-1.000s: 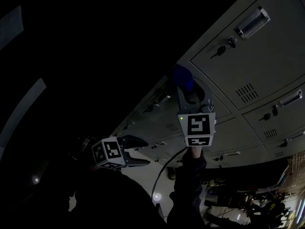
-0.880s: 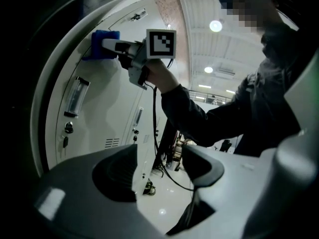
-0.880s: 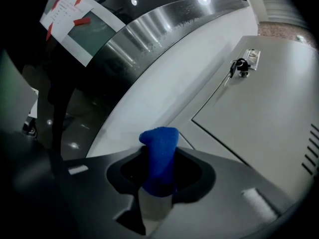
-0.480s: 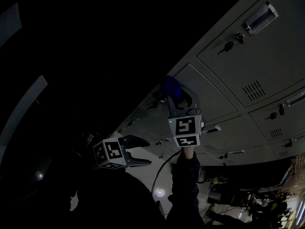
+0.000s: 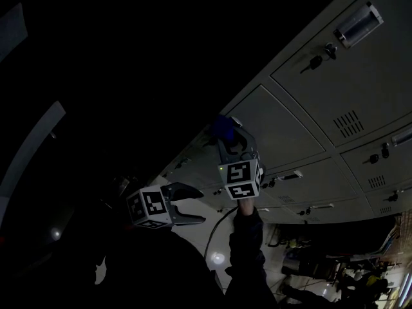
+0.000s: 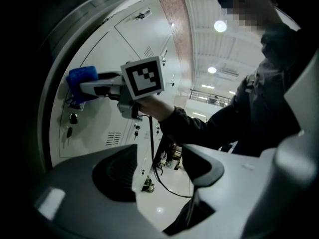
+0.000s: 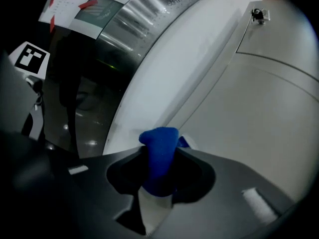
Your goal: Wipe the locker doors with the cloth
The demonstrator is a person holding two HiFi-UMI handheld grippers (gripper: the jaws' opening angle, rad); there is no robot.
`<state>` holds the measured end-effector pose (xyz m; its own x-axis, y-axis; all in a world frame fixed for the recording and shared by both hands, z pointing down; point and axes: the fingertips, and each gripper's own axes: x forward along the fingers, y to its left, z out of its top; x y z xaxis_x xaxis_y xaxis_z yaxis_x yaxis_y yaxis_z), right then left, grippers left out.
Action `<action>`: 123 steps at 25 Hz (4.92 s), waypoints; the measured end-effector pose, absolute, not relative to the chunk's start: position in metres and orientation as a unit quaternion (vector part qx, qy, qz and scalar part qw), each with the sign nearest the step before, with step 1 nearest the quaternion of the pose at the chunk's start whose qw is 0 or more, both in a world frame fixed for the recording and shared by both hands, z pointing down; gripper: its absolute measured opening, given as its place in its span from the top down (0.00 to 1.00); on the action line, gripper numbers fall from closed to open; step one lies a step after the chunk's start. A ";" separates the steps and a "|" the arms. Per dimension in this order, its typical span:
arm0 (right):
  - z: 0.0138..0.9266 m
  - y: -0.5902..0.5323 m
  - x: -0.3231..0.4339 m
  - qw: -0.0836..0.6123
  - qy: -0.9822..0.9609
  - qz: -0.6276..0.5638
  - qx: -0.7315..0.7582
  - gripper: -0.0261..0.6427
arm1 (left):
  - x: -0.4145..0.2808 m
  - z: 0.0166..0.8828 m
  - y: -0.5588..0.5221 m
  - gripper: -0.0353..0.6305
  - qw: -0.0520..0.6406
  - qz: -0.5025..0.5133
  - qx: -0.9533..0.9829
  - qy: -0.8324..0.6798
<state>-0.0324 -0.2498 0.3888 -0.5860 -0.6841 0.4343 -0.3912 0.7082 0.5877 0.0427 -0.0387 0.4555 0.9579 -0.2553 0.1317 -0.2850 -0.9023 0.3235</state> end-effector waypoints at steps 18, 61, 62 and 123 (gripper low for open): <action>0.403 -0.238 -0.032 0.351 -0.863 -0.222 0.287 0.78 | 0.034 0.457 -0.042 0.55 0.171 0.048 0.973 -0.144; 0.400 -0.249 0.022 0.339 -0.833 -0.259 0.353 0.78 | 0.038 0.456 -0.039 0.55 0.167 0.061 0.975 -0.133; 0.409 -0.249 0.022 0.343 -0.833 -0.257 0.350 0.78 | 0.038 0.456 -0.039 0.55 0.168 0.061 0.975 -0.133; 0.262 -0.223 0.059 0.280 -0.830 -0.317 0.364 0.78 | 0.069 0.449 -0.048 0.55 0.153 0.052 0.983 -0.090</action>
